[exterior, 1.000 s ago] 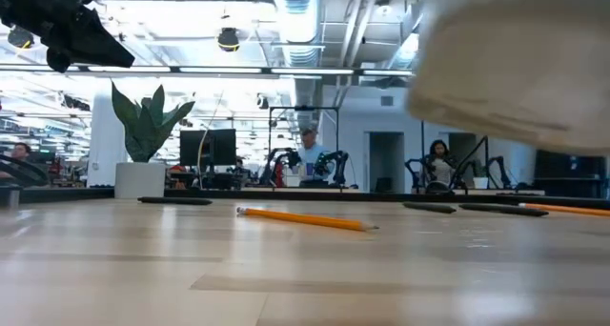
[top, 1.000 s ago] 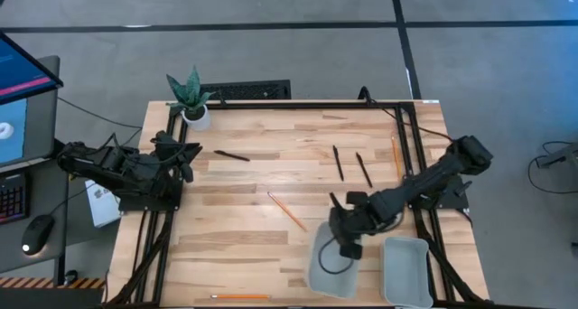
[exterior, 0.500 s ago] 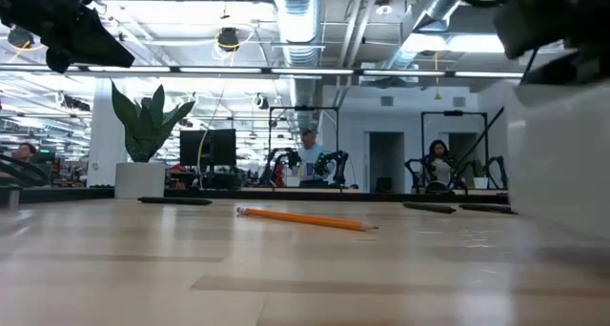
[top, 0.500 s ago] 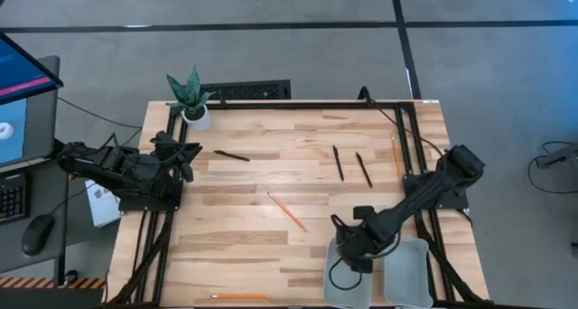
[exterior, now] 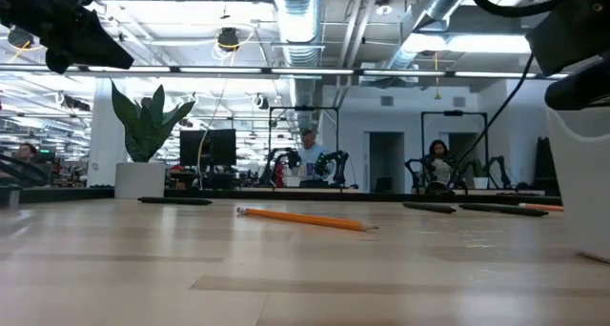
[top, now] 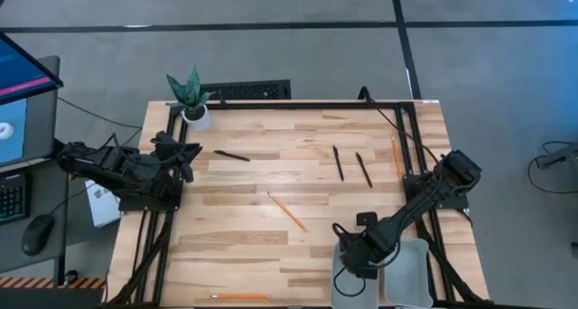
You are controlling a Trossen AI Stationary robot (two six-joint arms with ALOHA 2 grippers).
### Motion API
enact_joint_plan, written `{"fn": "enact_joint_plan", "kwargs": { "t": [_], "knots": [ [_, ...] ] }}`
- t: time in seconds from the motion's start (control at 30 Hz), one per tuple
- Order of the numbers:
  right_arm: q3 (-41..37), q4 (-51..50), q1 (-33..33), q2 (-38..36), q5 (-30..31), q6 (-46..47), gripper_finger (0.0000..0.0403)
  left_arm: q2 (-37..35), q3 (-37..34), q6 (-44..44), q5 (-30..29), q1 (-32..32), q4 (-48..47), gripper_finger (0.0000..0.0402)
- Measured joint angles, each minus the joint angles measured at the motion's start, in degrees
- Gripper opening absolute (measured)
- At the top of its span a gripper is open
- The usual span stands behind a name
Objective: Sort pens & pencils
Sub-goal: Move the left gray bin to the bottom right of the table
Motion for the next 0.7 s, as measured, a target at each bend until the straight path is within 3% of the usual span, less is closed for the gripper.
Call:
{"fn": "enact_joint_plan", "kwargs": {
  "t": [0.4, 0.7],
  "knots": [
    [-0.2, -4.1, -2.6, 0.1, 0.2, -9.7, 0.0028, 0.0, 0.0, 0.0, 0.0, 0.0, -0.3, 0.0064],
    [-0.3, -4.1, -2.6, 0.3, 1.0, -10.2, 0.0051, 0.0, 0.0, 0.0, 0.0, 0.0, -0.3, 0.0064]
  ]
}}
